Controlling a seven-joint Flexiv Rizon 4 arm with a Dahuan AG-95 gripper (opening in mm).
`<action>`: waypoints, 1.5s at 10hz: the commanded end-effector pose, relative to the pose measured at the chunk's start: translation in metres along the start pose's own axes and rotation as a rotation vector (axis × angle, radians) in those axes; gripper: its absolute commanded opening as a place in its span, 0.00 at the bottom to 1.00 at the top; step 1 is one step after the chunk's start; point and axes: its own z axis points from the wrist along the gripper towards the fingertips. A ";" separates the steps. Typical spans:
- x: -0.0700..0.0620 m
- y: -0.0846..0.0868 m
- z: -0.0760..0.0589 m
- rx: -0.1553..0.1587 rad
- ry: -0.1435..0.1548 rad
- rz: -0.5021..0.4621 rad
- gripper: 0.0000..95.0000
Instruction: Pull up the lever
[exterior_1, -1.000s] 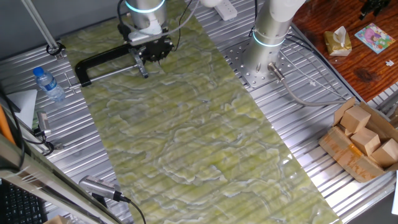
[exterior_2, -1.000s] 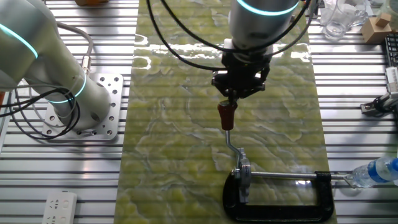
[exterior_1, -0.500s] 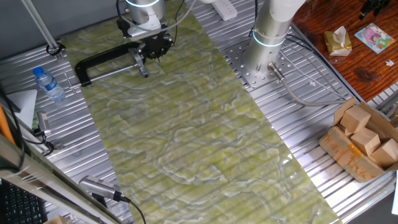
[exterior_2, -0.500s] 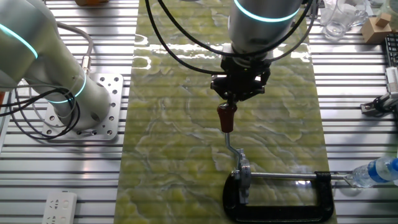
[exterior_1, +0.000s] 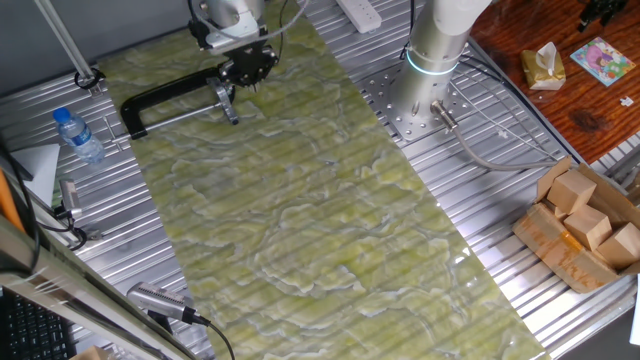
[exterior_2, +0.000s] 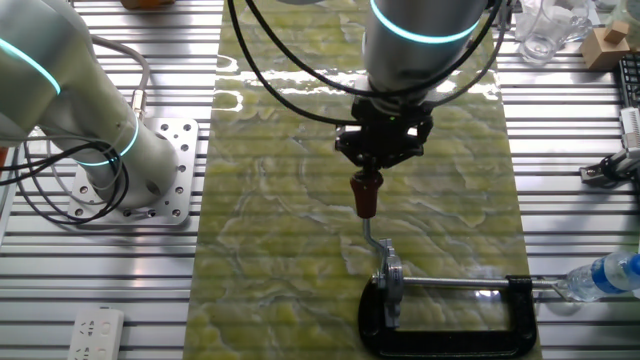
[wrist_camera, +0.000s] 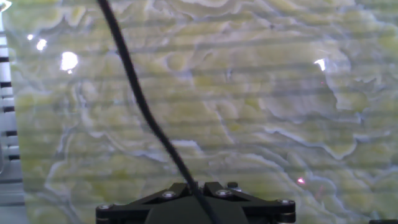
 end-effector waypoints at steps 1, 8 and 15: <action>0.006 0.002 -0.002 0.000 0.001 -0.010 0.00; 0.035 0.011 -0.013 -0.001 0.000 -0.058 0.00; 0.059 0.013 -0.023 -0.004 0.020 -0.099 0.00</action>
